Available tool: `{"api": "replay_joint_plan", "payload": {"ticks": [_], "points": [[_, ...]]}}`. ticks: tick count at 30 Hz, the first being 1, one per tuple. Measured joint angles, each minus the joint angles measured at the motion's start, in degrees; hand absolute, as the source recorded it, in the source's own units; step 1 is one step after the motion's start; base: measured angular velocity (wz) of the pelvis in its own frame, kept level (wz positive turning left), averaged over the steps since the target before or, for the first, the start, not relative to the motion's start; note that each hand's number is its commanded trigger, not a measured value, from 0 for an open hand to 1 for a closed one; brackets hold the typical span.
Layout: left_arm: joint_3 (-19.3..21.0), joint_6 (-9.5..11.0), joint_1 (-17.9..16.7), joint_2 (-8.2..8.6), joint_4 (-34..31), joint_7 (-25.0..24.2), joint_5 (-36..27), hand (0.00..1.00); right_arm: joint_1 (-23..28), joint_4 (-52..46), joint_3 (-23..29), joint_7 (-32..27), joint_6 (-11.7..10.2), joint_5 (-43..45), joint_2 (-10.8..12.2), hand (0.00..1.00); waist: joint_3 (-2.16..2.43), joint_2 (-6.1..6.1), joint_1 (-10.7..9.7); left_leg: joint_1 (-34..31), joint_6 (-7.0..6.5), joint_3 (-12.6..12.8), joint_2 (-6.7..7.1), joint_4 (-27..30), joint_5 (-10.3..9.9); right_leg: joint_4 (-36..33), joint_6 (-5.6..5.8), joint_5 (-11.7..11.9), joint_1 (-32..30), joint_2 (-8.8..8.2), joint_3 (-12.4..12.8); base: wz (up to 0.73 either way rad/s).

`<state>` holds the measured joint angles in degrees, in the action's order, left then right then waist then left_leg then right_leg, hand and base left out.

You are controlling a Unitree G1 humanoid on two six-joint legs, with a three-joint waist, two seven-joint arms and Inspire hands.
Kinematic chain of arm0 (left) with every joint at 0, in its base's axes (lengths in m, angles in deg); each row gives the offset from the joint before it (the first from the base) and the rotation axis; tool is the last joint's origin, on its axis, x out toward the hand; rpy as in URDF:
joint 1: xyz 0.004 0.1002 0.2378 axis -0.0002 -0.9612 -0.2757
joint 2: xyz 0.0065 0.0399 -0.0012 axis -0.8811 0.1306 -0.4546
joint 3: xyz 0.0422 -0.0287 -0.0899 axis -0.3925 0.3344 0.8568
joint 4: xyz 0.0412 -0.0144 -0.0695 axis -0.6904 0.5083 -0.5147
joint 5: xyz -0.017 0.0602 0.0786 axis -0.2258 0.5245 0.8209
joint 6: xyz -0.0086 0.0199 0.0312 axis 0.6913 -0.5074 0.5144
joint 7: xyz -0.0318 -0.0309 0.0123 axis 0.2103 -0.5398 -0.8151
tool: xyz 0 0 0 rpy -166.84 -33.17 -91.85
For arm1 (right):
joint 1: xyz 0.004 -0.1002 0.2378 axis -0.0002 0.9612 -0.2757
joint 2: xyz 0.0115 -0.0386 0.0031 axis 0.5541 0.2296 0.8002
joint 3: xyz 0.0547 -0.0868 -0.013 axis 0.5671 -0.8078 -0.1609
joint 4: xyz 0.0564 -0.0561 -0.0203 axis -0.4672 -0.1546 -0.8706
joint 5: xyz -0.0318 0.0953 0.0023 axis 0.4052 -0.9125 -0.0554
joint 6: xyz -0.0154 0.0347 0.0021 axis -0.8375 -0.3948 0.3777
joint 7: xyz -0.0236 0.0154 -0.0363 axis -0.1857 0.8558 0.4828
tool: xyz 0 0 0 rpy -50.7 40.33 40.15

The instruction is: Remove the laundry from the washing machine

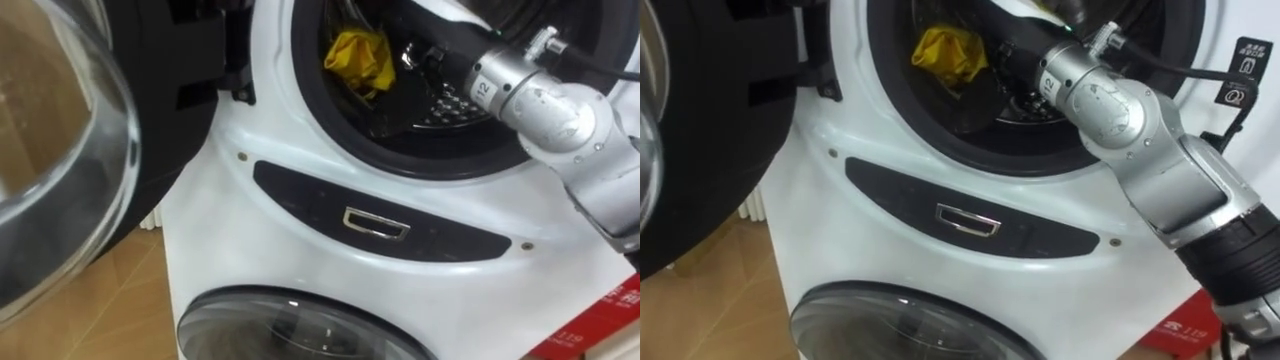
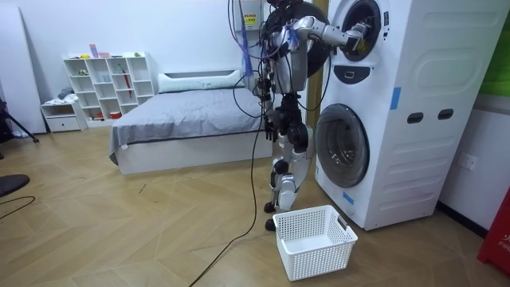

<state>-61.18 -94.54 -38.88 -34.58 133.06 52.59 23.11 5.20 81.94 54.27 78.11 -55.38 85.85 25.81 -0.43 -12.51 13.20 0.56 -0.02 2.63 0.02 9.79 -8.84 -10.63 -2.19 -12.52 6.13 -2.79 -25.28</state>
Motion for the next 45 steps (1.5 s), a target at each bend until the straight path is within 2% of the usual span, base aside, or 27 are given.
{"api": "replay_joint_plan", "payload": {"ticks": [1, 5, 9, 15, 26, 36, 38, 45], "points": [[0.05, 0.02, 0.03, 0.0, 0.0, -0.14, 0.0, 0.0, 0.0, -0.8, 0.02, 0.0, 0.44, 0.0, 0.11, 1.0, -0.01, 0.02, -0.01, -0.08, 0.0, 0.14, -0.02, -0.04, 0.0, 0.01, 0.0, 0.0, -0.15, 0.02, 0.17, -0.12], [0.09, 0.06, 0.66, 0.0, 0.0, -0.3, 0.01, 0.0, 0.0, -0.9, 0.22, -0.33, 0.49, 0.11, 1.31, 1.0, -0.02, 0.31, -0.14, 0.02, 0.01, 0.14, 0.0, 0.0, 0.01, 0.02, 0.0, 0.0, -0.19, 0.04, 0.49, -0.07], [0.06, 0.06, 1.95, 0.0, -0.06, -0.73, 0.04, 0.0, -0.17, -0.83, 1.77, -3.46, 2.66, 0.09, 3.99, 1.0, 0.13, 0.77, 0.75, 0.19, 0.03, 0.21, -0.05, -0.04, 0.02, 0.03, 0.0, 0.0, -0.52, 0.07, 1.22, -0.11], [0.1, -0.05, 2.27, -0.55, -0.1, -0.94, 0.07, 0.0, -0.56, -0.87, 2.21, -3.59, 3.32, 0.21, 4.07, 1.0, 0.3, 0.66, 1.2, 0.21, 0.02, -0.09, 0.38, -0.23, 0.02, 0.07, 0.0, 0.0, -0.54, 0.04, 1.21, 0.0], [-0.9, 0.58, 3.4, -0.57, 1.35, -1.11, 0.0, 0.0, -0.59, -1.89, 0.38, -1.74, 2.52, 1.52, 5.03, 1.0, 0.0, 0.99, 1.05, 0.8, 0.02, -0.78, 0.51, -0.47, 0.02, 0.17, 0.0, 0.0, 0.05, 0.01, 1.41, 0.02], [-0.95, 1.78, 1.01, -0.44, 1.95, -1.1, -0.04, 0.0, -0.59, -4.43, 0.36, -0.55, 2.06, -2.44, 4.28, 1.0, 0.02, 0.84, -0.44, 0.94, 0.02, -1.1, 0.61, -0.4, 0.01, 0.2, 0.02, 0.0, 0.37, -0.03, 1.36, 0.01], [-0.92, 2.21, 1.04, -0.46, 1.91, -1.01, -0.01, 0.0, -0.54, -5.53, 0.36, -0.46, 2.07, -3.08, 3.78, 1.0, -0.2, 1.25, -0.57, 0.79, 0.02, -1.0, 0.6, -0.23, 0.01, 0.2, 0.03, 0.01, 0.31, -0.04, 1.36, 0.0], [-0.9, 2.22, 0.91, -0.47, 1.91, -0.55, -0.01, 0.0, 1.17, -14.89, 0.36, -0.79, 2.07, -2.36, 3.69, 1.0, 0.23, 2.34, -1.78, 1.08, 0.02, 0.48, 0.47, -0.24, 0.01, 0.05, 0.06, 0.02, -0.17, -0.05, 3.06, -0.12]]}}
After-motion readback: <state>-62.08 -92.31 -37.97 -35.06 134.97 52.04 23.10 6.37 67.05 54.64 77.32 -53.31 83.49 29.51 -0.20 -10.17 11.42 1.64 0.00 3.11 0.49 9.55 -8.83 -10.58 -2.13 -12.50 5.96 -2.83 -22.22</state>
